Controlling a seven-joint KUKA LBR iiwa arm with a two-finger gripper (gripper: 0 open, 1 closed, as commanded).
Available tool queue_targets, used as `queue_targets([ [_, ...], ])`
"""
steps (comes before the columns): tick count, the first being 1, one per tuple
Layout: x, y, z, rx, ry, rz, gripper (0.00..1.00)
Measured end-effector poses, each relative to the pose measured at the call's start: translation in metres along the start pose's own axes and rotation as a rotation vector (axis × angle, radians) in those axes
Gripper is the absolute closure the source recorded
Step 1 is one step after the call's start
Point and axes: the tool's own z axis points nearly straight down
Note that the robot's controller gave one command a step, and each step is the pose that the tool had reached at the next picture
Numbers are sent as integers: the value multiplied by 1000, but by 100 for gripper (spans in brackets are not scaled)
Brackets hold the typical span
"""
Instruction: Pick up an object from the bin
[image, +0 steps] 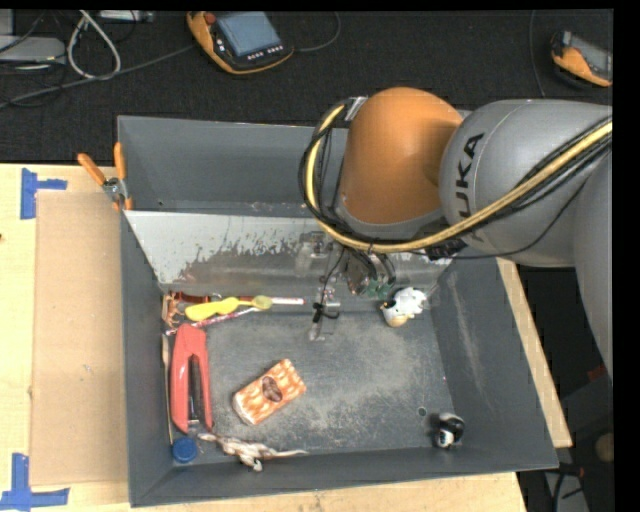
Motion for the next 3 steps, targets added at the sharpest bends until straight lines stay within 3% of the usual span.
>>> queue_targets([
  [1, -2, 0, -5, -1, -8, 2, 0],
  [2, 26, 20, 58, 0, -7, -172, 0],
  [3, 49, 55, 54, 2, -11, -517, 0],
])
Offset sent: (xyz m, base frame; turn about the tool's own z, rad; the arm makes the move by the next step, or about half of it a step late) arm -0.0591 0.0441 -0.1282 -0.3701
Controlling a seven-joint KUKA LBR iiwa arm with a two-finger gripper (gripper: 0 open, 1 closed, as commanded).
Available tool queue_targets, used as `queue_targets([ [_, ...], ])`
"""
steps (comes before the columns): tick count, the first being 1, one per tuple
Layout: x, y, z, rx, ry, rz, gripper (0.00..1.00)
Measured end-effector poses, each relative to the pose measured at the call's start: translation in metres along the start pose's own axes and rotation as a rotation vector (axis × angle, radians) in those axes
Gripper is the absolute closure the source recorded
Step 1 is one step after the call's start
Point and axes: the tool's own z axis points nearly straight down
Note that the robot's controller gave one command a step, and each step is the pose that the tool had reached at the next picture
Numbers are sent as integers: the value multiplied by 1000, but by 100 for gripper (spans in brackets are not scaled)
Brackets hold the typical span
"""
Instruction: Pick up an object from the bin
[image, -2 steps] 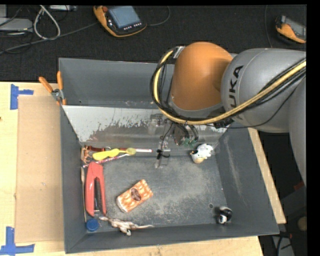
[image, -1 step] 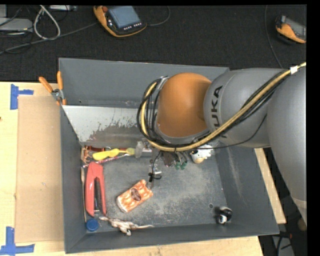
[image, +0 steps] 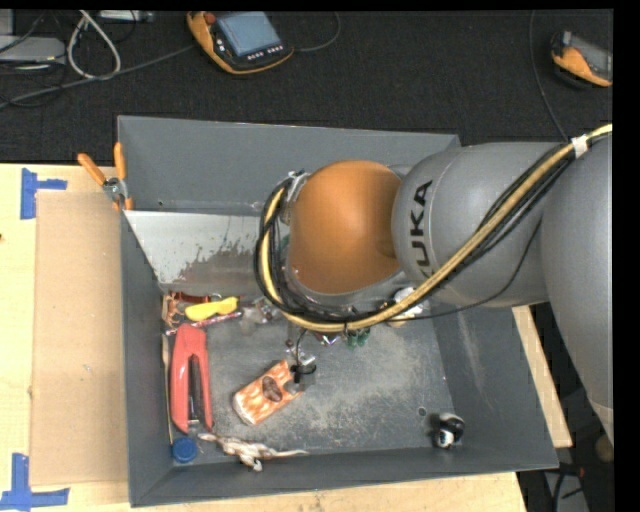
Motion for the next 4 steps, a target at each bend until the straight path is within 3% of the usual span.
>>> queue_targets([
  [1, 15, 9, 37, -6, 13, -124, 0],
  [2, 19, -2, 73, -2, 0, -311, 0],
  [3, 19, -6, 81, -4, -3, -291, 100],
  [4, 20, -6, 78, -5, -2, -286, 100],
])
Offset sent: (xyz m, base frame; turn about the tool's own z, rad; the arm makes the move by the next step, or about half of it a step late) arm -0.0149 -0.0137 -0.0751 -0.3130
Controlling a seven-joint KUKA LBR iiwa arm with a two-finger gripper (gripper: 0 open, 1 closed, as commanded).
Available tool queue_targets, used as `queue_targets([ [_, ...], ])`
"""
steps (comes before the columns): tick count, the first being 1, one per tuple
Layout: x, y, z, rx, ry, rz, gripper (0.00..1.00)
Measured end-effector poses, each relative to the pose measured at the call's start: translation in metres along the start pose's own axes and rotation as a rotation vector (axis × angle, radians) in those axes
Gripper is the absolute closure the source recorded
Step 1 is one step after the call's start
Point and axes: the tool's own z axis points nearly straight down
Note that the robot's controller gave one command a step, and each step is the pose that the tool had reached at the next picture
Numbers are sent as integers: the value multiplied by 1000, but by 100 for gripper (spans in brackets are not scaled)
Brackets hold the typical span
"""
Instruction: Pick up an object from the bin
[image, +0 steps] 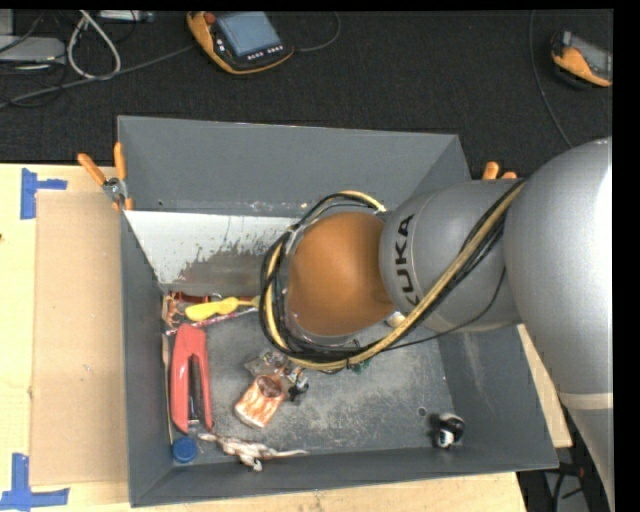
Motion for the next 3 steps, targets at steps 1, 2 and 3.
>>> queue_targets([
  [1, 0, 0, -2, -1, -1, 1, 100],
  [2, 1, 2, -37, -4, 4, 2, 100],
  [3, -1, 1, -69, -2, 0, 3, 100],
])
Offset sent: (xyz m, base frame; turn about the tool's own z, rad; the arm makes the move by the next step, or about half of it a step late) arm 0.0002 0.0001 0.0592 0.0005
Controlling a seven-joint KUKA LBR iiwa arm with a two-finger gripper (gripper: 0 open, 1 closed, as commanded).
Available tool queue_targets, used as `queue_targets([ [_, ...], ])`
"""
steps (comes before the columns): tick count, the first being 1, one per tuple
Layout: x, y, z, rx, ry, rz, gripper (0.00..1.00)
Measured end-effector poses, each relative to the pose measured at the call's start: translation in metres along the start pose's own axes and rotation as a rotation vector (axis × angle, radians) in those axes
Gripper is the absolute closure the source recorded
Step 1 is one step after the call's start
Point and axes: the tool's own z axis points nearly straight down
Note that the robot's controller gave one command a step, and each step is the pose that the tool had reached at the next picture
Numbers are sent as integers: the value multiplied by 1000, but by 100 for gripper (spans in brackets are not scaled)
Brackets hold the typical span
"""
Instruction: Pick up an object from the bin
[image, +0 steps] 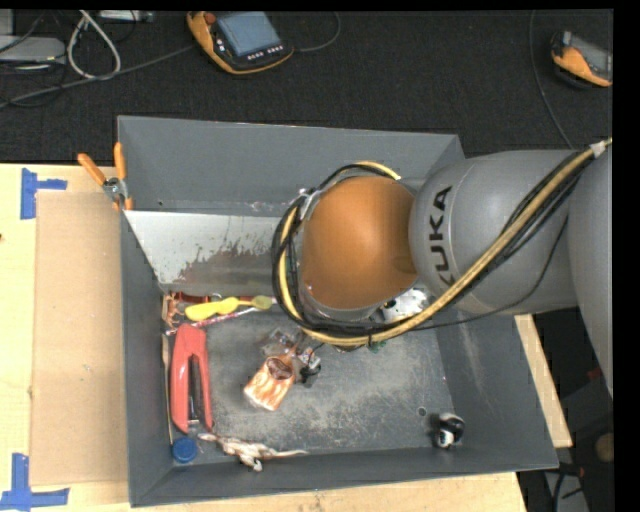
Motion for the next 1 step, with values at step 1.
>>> queue_targets([
  [1, 0, 1, -43, -2, 2, 2, 100],
])
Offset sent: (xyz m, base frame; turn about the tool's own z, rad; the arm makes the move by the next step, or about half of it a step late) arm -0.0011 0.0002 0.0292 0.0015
